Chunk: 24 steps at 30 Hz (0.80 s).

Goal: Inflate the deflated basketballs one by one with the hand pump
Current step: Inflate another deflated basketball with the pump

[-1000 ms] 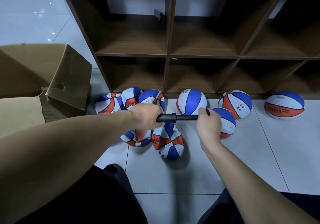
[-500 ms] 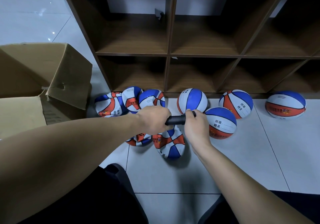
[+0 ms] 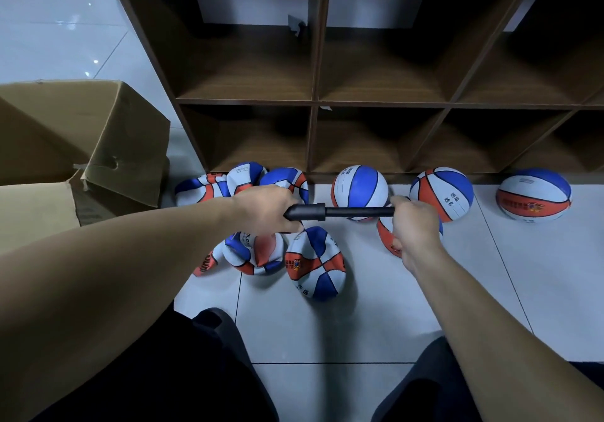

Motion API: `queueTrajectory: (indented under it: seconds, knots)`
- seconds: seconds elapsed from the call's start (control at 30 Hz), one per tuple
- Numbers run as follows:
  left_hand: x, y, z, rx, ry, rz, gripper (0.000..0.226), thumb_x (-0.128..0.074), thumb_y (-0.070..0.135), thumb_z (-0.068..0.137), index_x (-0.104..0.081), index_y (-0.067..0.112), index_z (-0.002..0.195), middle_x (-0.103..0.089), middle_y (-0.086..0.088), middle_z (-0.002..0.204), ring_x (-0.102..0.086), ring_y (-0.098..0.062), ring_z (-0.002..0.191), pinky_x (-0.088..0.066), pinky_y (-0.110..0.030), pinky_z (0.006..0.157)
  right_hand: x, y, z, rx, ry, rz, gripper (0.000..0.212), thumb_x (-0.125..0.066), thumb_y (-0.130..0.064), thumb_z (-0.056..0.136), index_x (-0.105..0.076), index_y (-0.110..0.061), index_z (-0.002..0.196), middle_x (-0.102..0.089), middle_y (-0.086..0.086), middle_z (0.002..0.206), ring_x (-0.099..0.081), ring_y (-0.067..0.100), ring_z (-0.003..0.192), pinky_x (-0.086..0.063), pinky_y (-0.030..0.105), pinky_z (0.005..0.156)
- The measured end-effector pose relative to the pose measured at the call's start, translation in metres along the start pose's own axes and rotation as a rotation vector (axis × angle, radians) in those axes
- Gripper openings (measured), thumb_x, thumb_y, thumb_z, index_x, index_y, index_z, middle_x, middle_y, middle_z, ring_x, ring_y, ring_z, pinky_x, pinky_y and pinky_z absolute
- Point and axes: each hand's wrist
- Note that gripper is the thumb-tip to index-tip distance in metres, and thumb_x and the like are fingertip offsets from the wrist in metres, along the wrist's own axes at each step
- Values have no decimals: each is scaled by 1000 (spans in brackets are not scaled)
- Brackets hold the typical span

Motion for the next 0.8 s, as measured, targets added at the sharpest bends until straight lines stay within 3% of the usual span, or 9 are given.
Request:
queueTrajectory:
  seconds: [0.07, 0.23, 0.33, 0.47, 0.67, 0.8]
  knots:
    - [-1, 1, 1, 8, 7, -1, 29, -69, 46, 100, -58, 30, 80, -61, 4, 71, -58, -16, 65, -44, -33, 59, 0, 0, 1, -41, -19, 19, 23, -56, -23, 100, -54, -19, 78, -38, -3, 59, -33, 18, 54, -28, 27, 47]
    - [-6, 14, 4, 33, 24, 41, 29, -65, 49, 102, -60, 28, 83, -62, 3, 73, -59, -17, 65, -44, -32, 57, -17, 3, -14, 108, 13, -3, 28, -52, -19, 95, -42, -15, 68, -40, 1, 61, -36, 25, 62, -32, 40, 60]
    - [-8, 16, 6, 12, 30, 47, 30, -66, 50, 101, -60, 28, 82, -64, 3, 74, -61, -17, 66, -45, -32, 58, -26, 8, -21, 153, -13, -54, 29, -51, -22, 100, -49, -10, 74, -48, 5, 69, -42, 24, 64, -36, 39, 62]
    - [-9, 19, 5, -16, 28, 83, 28, -65, 49, 101, -63, 28, 84, -66, 1, 75, -63, -17, 68, -47, -33, 58, -38, 15, -30, 171, -64, -74, 37, -51, -23, 104, -38, -15, 69, -41, 2, 66, -37, 23, 63, -31, 38, 61]
    - [-12, 26, 6, -54, 32, 105, 31, -63, 52, 103, -63, 26, 85, -65, 1, 72, -60, -16, 65, -42, -32, 56, -47, 19, -42, 189, -145, -121, 38, -50, -31, 108, -45, -14, 74, -46, 1, 69, -43, 22, 66, -36, 37, 61]
    - [-11, 31, 8, -75, 10, 95, 32, -63, 53, 102, -62, 28, 82, -66, 2, 72, -63, -18, 66, -48, -34, 58, -49, 18, -44, 199, -168, -167, 36, -49, -33, 109, -49, -15, 77, -49, 0, 71, -46, 20, 66, -35, 34, 59]
Point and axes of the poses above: each hand's wrist, its own z-axis towards the middle knuckle, its own x-axis out of the back of the hand, y = z × x
